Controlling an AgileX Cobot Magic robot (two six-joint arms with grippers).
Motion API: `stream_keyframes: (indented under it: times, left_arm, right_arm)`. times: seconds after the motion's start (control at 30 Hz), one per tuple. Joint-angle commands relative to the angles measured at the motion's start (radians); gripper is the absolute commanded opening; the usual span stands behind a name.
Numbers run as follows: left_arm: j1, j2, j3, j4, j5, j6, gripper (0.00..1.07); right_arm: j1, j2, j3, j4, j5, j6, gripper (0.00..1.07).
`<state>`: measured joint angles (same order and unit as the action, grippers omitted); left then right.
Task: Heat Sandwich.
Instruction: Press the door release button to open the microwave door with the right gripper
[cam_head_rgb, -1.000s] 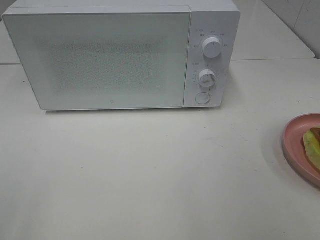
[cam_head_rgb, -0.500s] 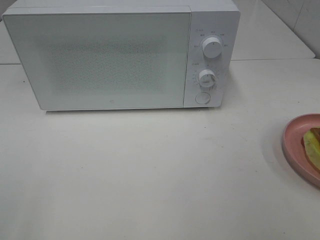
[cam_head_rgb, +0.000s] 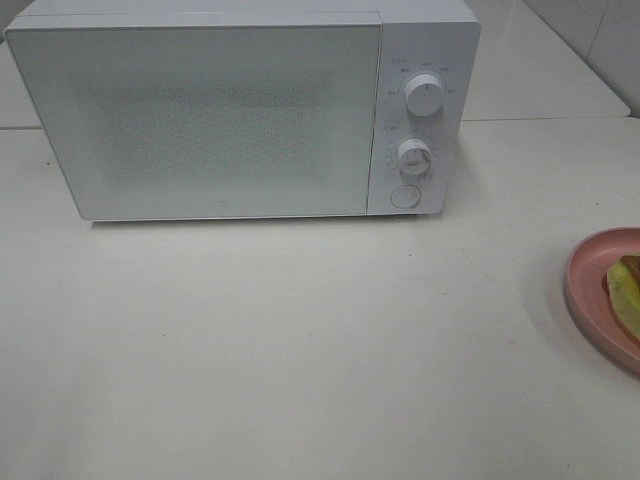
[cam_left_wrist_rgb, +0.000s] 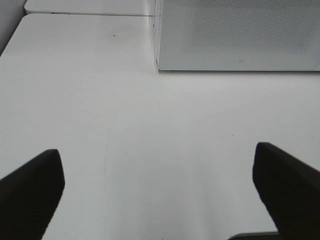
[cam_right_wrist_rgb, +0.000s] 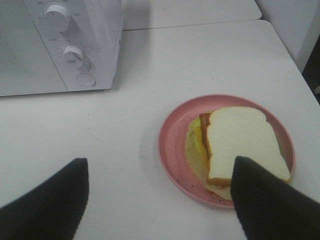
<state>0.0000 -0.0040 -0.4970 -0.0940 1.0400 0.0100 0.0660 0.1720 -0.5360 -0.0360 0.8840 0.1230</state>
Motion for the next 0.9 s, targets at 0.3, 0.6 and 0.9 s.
stream_keyframes:
  times: [0.3,0.6,0.9]
  left_arm:
    - [-0.003,-0.02,0.003,-0.011,-0.006,0.002,0.97]
    - [-0.003,-0.02,0.003,-0.011,-0.006,0.002,0.97]
    - [-0.003,-0.02,0.003,-0.011,-0.006,0.001,0.97]
  right_arm:
    - [-0.007,0.151,0.012,-0.001,-0.163,-0.001,0.75]
    - [-0.007,0.25,0.069,0.0,-0.307,-0.001,0.75]
    - [-0.007,0.39,0.124,0.0,-0.515,-0.001,0.75]
